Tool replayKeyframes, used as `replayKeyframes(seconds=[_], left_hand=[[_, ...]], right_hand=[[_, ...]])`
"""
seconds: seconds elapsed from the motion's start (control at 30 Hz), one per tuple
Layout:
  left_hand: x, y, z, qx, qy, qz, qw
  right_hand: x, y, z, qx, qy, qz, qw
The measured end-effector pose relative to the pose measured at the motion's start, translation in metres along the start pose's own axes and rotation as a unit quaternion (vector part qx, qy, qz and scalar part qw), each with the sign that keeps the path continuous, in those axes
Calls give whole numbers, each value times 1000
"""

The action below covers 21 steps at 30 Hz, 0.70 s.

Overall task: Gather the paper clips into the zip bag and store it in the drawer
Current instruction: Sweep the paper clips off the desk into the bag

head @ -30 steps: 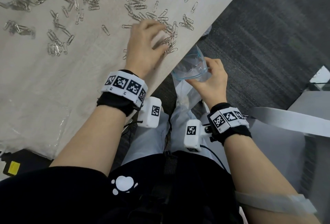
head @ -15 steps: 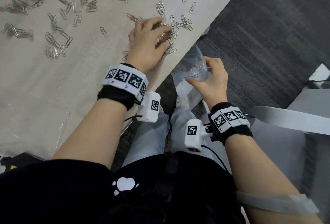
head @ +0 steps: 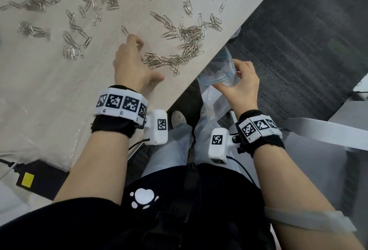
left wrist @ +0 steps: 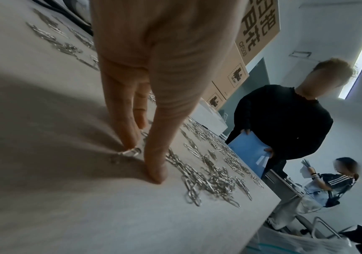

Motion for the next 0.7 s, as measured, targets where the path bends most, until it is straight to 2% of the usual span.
replayKeyframes(seconds=[0.2, 0.5, 0.57, 0.67, 0.7], left_hand=[[-9, -17, -18, 103, -48, -15, 993], [-25, -19, -63, 123, -142, -7, 982], [-23, -11, -70, 72, -178, -18, 981], [-26, -23, -77, -87, -181, 50, 978], [-26, -29, -77, -110, -181, 71, 975]], right_hand=[[0, 1, -1, -1, -8, -3, 1000], [0, 0, 0, 0, -11, -1, 1000], [0, 1, 0, -3, -10, -3, 1000], [-1, 1, -1, -2, -10, -3, 1000], [-2, 1, -2, -2, -11, -3, 1000]])
Point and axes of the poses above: each hand's wrist, its own x-axis away from the middle knuckle, its own y-axis out of the back of the hand, z = x × y, the point moved 9 cm from there along -x, towards the middle knuckle, and after that the axes turned 13 degrees about z, right-handed, at the moved point
